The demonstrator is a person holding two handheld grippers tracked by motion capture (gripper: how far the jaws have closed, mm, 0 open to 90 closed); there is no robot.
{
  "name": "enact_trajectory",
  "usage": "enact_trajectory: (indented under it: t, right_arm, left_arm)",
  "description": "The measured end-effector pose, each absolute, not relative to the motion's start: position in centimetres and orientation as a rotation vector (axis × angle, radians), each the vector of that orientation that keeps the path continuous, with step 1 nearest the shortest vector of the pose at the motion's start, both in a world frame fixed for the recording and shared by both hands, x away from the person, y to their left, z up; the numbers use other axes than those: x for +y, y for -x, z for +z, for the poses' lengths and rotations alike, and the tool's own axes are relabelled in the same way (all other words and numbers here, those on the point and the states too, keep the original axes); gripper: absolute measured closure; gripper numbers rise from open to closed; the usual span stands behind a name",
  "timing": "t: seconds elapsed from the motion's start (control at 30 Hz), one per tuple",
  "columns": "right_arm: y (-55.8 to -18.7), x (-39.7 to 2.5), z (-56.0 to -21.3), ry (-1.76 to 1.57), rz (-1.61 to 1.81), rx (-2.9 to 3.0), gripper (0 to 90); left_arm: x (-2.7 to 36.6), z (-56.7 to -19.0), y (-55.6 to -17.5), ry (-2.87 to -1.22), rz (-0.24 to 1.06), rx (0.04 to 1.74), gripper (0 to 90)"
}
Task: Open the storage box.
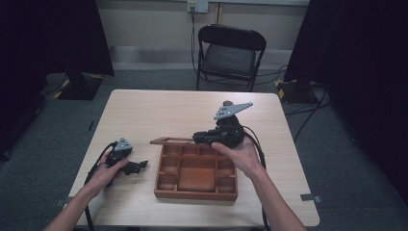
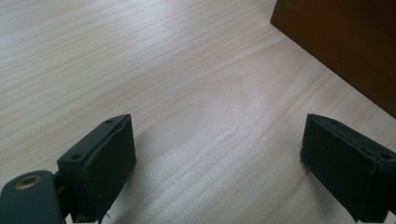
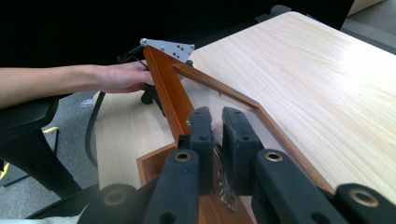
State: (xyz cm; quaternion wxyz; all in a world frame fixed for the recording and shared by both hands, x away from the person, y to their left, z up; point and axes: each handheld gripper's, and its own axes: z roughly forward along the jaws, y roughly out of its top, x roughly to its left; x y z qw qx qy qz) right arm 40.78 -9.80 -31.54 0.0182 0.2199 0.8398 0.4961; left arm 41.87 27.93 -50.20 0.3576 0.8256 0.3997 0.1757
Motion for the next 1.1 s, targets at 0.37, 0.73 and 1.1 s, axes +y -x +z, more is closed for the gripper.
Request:
enact_trajectory:
  t: [0.37,0.73,1.1]
  right_arm:
    - [-41.2,-9.8,-31.2,-0.683,1.552,2.595,84.6]
    - [-41.6,-9.9,-31.0,-0.691,1.554,2.591,84.2]
    - [-41.9,-9.8,-30.8,-0.713,1.552,2.578,81.5]
  left_arm:
    - [27.9,-50.2,-41.9,-2.132,0.455,1.034,9.6]
    - [27.9,-50.2,-41.9,-2.132,0.455,1.033,9.6]
    - [27.9,-50.2,-41.9,-2.131,0.453,1.031,9.6]
